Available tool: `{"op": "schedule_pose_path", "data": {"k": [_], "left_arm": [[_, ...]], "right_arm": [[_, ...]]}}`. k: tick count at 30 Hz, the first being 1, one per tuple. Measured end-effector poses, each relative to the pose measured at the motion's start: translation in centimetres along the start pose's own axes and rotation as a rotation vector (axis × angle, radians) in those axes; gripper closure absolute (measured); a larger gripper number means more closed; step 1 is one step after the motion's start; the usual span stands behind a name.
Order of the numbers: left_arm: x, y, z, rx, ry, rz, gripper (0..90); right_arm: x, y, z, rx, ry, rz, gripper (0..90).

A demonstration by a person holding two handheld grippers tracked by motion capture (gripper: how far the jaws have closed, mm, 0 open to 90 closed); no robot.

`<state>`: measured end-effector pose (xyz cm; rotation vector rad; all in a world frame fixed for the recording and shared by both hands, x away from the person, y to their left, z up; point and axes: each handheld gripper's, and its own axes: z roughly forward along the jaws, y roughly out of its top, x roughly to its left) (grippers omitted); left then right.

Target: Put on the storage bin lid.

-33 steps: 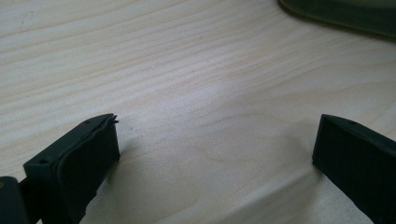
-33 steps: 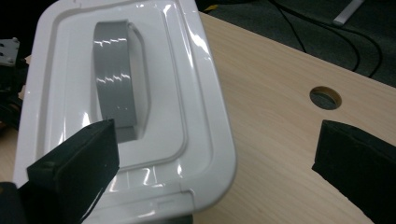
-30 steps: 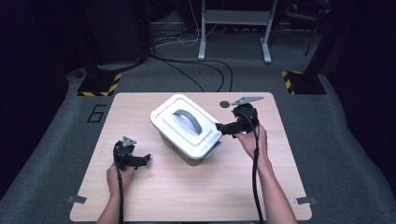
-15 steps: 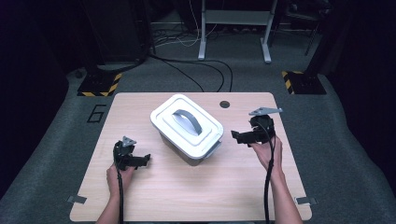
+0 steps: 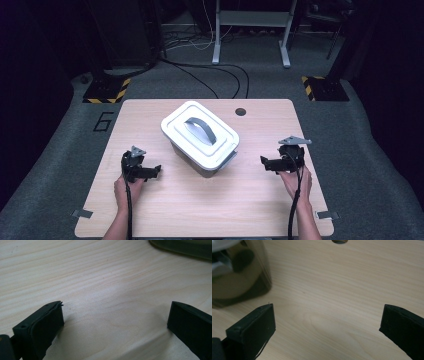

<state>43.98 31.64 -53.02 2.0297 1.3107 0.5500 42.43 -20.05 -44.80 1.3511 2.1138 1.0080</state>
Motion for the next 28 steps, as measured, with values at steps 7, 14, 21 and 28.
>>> {"op": "schedule_pose_path", "data": {"k": [7,14,21,28], "left_arm": [[0.0,0.0,0.0,-0.001,0.0,0.0,0.2],[0.0,0.0,0.0,0.0,0.0,0.0,0.2],[0.0,0.0,0.0,0.0,-0.002,-0.001,0.2],[-0.1,0.0,0.0,-0.007,0.004,-0.002,0.2]], "right_arm": [[-1.1,-3.8,1.6,0.034,0.014,0.04,0.0],[-2.1,-6.4,2.8,0.08,0.004,0.067,0.0],[-1.9,-7.5,3.4,0.081,-0.023,0.019,0.0],[-1.7,-7.6,3.5,0.077,-0.036,0.004,0.0]]}}
